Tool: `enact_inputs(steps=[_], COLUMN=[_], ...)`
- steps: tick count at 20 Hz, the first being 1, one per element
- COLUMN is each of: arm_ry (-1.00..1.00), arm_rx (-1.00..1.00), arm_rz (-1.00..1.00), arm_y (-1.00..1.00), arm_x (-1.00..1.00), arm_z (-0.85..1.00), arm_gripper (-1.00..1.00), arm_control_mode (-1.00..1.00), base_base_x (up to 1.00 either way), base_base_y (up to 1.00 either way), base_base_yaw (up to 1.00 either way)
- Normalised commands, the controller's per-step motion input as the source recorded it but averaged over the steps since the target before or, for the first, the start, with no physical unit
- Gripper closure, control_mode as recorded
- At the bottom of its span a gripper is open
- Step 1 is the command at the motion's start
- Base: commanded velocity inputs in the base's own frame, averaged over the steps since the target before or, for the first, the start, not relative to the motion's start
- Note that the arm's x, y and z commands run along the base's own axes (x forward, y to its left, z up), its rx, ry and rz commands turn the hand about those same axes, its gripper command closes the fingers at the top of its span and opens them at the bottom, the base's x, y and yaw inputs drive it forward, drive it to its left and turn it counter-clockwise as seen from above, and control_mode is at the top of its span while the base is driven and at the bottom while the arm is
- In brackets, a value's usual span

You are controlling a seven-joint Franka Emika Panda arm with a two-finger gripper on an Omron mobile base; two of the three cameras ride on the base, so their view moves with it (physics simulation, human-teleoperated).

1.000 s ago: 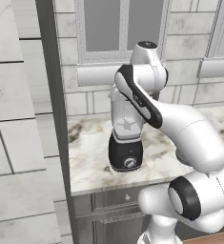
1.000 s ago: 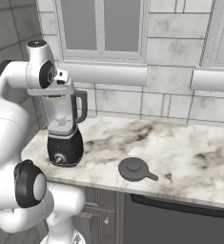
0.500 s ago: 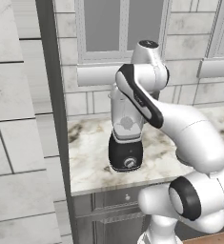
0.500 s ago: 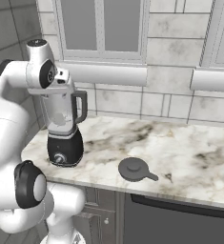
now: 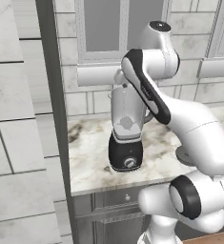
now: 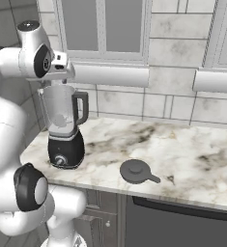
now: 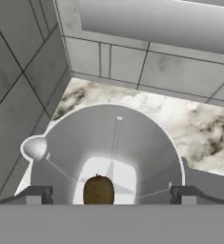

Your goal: Open the blender lid, put the kiwi in the blender, close the lid, and start the blender.

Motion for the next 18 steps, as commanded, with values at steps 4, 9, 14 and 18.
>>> enact_inputs(steps=[4,9,14,18], arm_ry=[-0.19,-0.01,0.04,-0.13], arm_rx=[0.04,0.03,-0.02,0.0], arm_rz=[-0.02,-0.13,0.03,0.27], arm_y=[-0.66,-0.99,-1.0,-1.0], arm_x=[-0.55,-0.55,0.01,-0.2], arm_z=[0.11,-0.78,-0.82,-0.17], arm_gripper=[-1.0,-1.0,-1.0,-1.0], arm_control_mode=[-1.0,-1.0,-1.0,-1.0], base_base_x=[0.0,0.0,0.0,0.0], base_base_y=[0.0,0.0,0.0,0.0], base_base_yaw=[0.0,0.0,0.0,0.0])
